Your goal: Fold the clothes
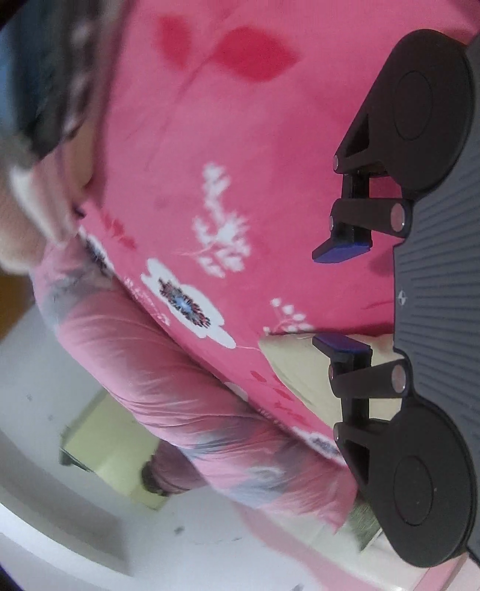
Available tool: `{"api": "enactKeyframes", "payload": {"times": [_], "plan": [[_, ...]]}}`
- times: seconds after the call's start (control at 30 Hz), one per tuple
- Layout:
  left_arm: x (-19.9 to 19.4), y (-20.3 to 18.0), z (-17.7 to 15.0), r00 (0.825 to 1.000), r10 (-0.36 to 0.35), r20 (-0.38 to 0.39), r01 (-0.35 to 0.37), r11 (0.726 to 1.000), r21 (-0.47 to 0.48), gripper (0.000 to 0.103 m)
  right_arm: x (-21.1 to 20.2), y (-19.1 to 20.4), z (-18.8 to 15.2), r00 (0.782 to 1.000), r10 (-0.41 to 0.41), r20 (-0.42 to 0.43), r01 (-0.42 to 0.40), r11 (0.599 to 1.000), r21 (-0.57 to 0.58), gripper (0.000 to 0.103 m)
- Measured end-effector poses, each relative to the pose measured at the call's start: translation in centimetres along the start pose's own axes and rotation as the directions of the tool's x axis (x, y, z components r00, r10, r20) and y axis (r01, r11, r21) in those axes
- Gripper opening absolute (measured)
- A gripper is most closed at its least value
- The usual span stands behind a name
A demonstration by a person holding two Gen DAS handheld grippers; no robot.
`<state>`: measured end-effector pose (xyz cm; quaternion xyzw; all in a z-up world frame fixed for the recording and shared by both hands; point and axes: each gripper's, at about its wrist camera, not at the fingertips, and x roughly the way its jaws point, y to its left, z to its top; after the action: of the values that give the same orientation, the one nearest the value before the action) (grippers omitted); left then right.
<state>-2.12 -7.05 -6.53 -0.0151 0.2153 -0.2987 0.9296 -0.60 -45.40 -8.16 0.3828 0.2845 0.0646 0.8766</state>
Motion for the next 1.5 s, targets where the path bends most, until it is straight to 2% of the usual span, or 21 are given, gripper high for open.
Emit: {"api": "enactKeyframes", "payload": {"times": [0.23,0.33,0.43,0.57,0.63,0.77,0.9,1.0,1.07,1.17,1.23,1.4,1.47,1.5], "plan": [[-2.2,-1.2,0.0,0.998,0.068,0.015,-0.068,0.998,0.005,0.062,-0.4,-1.6,-2.5,0.994,0.11,-0.029,-0.107,0.992,0.072,0.045],[-3.7,-0.8,0.2,0.993,0.11,0.032,-0.109,0.994,-0.033,0.064,-0.3,-1.4,-2.8,0.988,0.151,-0.031,-0.148,0.985,0.086,0.046],[-5.3,0.5,0.3,0.984,0.173,0.053,-0.166,0.979,-0.119,0.065,-0.1,-0.9,-3.3,0.984,0.172,-0.042,-0.168,0.982,0.091,0.046],[-6.7,3.9,0.1,0.977,0.209,0.046,-0.185,0.934,-0.305,0.065,0.2,-0.3,-3.9,0.982,0.18,-0.064,-0.174,0.981,0.087,0.046],[-6.4,5.7,0.0,0.984,0.178,0.026,-0.155,0.909,-0.387,0.064,0.4,0.0,-4.1,0.982,0.177,-0.068,-0.172,0.982,0.078,0.046],[-5.2,8.5,0.0,0.995,0.1,0.002,-0.084,0.841,-0.535,0.063,1.4,0.6,-3.8,0.982,0.171,-0.078,-0.165,0.984,0.072,0.046],[-4.1,9.9,0.0,0.998,0.061,0.0,-0.048,0.784,-0.619,0.057,2.6,1.2,-3.7,0.983,0.155,-0.099,-0.148,0.986,0.072,0.047],[-3.3,10.9,-0.1,0.999,0.037,-0.001,-0.028,0.742,-0.67,0.048,3.3,1.5,-3.8,0.982,0.148,-0.115,-0.141,0.988,0.065,0.047],[-3.0,11.4,-0.2,1.0,0.026,-0.001,-0.019,0.716,-0.698,0.035,3.7,1.7,-3.9,0.982,0.143,-0.126,-0.136,0.989,0.061,0.047],[-3.4,11.9,-0.6,1.0,0.021,0.001,-0.014,0.691,-0.723,0.022,4.1,2.1,-4.0,0.98,0.14,-0.142,-0.136,0.99,0.038,0.047],[-3.6,12.3,-0.9,1.0,0.013,0.004,-0.006,0.672,-0.741,0.02,4.4,2.4,-4.1,0.978,0.141,-0.153,-0.141,0.99,0.015,0.047],[-3.1,12.9,-0.8,1.0,-0.009,-0.003,0.004,0.663,-0.748,0.023,4.8,2.8,-4.0,0.975,0.144,-0.17,-0.147,0.989,-0.008,0.045],[-2.9,13.3,-1.0,1.0,-0.02,-0.007,0.008,0.644,-0.765,0.038,4.8,2.8,-3.8,0.973,0.148,-0.177,-0.152,0.988,-0.006,0.045],[-2.7,13.3,-1.0,1.0,-0.027,-0.012,0.008,0.64,-0.769,0.038,4.8,2.9,-3.8,0.972,0.15,-0.18,-0.154,0.988,-0.008,0.045]]}}
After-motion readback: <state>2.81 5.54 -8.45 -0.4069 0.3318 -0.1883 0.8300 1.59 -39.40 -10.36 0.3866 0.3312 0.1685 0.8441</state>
